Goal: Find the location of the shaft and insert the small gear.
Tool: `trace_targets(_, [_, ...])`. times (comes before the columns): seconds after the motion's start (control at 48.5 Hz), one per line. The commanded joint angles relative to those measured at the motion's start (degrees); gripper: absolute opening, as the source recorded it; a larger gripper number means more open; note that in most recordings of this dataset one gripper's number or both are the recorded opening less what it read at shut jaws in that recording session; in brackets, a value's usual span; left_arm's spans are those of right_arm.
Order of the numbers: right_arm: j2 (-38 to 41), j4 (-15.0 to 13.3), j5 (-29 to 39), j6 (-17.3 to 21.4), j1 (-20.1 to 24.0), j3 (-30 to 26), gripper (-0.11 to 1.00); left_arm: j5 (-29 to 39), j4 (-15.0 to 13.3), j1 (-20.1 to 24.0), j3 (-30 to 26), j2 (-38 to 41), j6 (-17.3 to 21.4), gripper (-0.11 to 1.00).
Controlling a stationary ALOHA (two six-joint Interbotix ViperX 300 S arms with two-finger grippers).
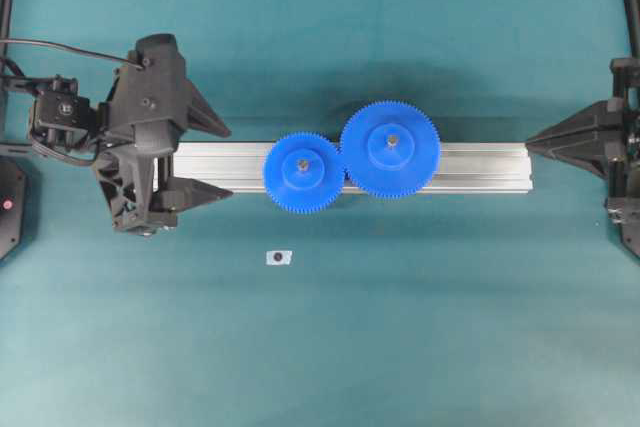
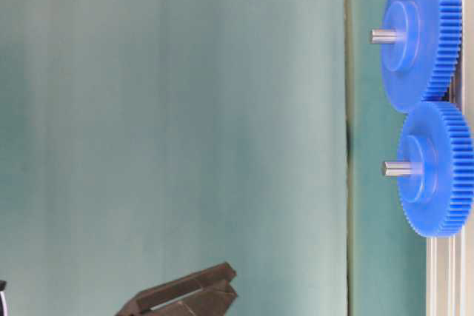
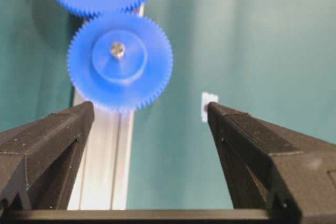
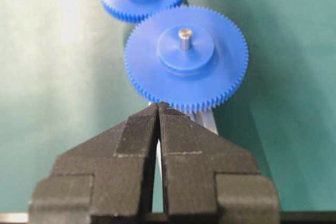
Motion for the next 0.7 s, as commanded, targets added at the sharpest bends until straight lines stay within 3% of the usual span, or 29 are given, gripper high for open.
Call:
trace_targets(0.0, [-0.26, 0.00, -0.53, 0.53, 0.26, -0.62, 0.05, -0.44, 0.09, -0.18, -0.44, -0.70, -0.09, 0.87])
trace_targets(0.68, [-2.11, 0.09, -0.18, 0.53, 0.62, -0.62, 0.05, -0.44, 0.09, -0.18, -0.35, -0.70, 0.00, 0.87])
